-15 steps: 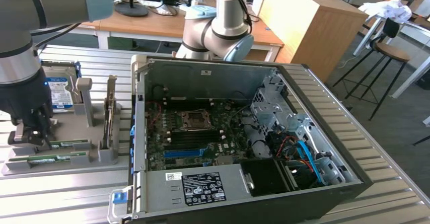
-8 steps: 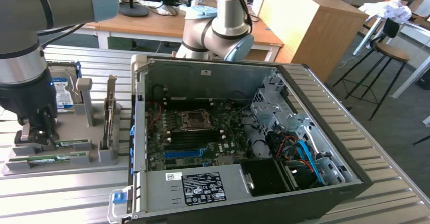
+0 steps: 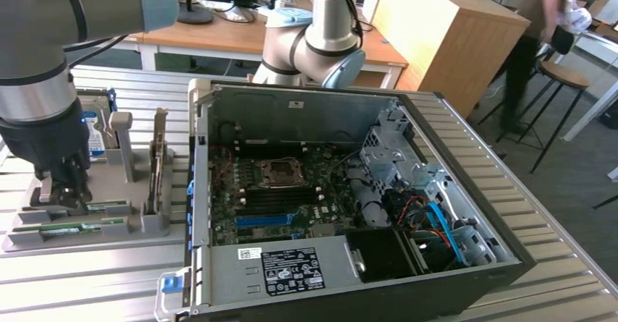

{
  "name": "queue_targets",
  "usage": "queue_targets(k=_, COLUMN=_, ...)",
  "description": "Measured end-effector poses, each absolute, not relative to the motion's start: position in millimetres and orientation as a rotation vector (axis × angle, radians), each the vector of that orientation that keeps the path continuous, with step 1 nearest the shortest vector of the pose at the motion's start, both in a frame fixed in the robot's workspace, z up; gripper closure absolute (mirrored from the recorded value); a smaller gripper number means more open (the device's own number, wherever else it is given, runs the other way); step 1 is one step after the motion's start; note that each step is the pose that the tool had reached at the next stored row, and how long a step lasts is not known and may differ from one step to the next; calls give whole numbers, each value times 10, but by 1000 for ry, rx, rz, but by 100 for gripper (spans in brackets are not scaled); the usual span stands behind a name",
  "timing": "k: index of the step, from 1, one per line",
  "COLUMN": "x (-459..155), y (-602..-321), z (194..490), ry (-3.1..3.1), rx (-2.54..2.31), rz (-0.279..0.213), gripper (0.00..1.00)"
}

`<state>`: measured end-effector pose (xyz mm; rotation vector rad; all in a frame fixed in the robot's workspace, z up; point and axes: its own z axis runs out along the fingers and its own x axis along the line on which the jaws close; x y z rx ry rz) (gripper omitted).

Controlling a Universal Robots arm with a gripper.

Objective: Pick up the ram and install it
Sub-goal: 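Pick up the ram and move it above insertion slot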

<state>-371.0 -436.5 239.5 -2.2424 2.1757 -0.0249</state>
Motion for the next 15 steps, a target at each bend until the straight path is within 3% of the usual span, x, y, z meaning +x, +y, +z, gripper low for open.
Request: queue_targets(k=15, x=-3641, y=-4366, z=2394, ry=2176, rx=-2243, rz=-25, gripper=70)
